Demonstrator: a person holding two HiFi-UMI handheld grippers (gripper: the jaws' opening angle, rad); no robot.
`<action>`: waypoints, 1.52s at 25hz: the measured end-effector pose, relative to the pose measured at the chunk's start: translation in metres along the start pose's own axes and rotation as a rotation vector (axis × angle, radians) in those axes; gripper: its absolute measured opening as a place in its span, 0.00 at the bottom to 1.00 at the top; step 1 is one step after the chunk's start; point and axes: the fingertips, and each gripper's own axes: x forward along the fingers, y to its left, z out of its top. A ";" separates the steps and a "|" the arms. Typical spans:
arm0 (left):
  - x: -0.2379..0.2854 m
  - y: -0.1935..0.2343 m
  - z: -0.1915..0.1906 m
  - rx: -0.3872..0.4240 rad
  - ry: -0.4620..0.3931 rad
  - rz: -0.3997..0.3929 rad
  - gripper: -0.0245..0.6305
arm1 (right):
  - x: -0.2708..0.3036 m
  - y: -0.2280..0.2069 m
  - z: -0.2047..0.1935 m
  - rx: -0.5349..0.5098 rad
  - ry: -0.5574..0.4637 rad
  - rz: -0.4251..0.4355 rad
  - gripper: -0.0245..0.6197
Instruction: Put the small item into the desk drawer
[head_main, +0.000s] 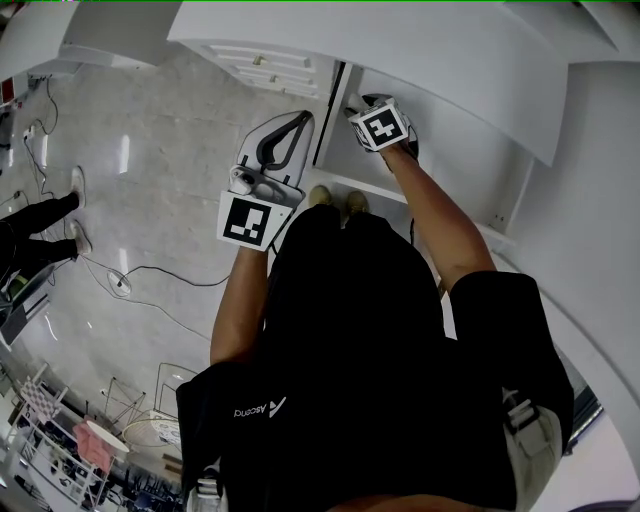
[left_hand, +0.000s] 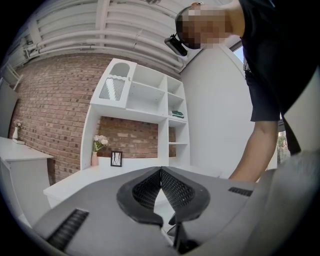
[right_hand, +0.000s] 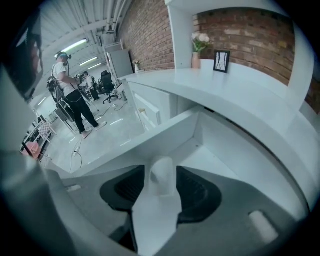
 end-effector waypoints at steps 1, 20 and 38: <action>0.000 -0.001 0.000 -0.001 -0.001 -0.004 0.04 | -0.002 0.001 0.002 0.001 -0.012 0.003 0.34; 0.017 -0.043 0.027 -0.019 -0.016 -0.053 0.04 | -0.212 0.034 0.083 -0.038 -0.664 0.076 0.23; 0.016 -0.117 0.094 0.040 -0.081 -0.113 0.04 | -0.384 0.087 0.086 -0.189 -1.090 0.150 0.04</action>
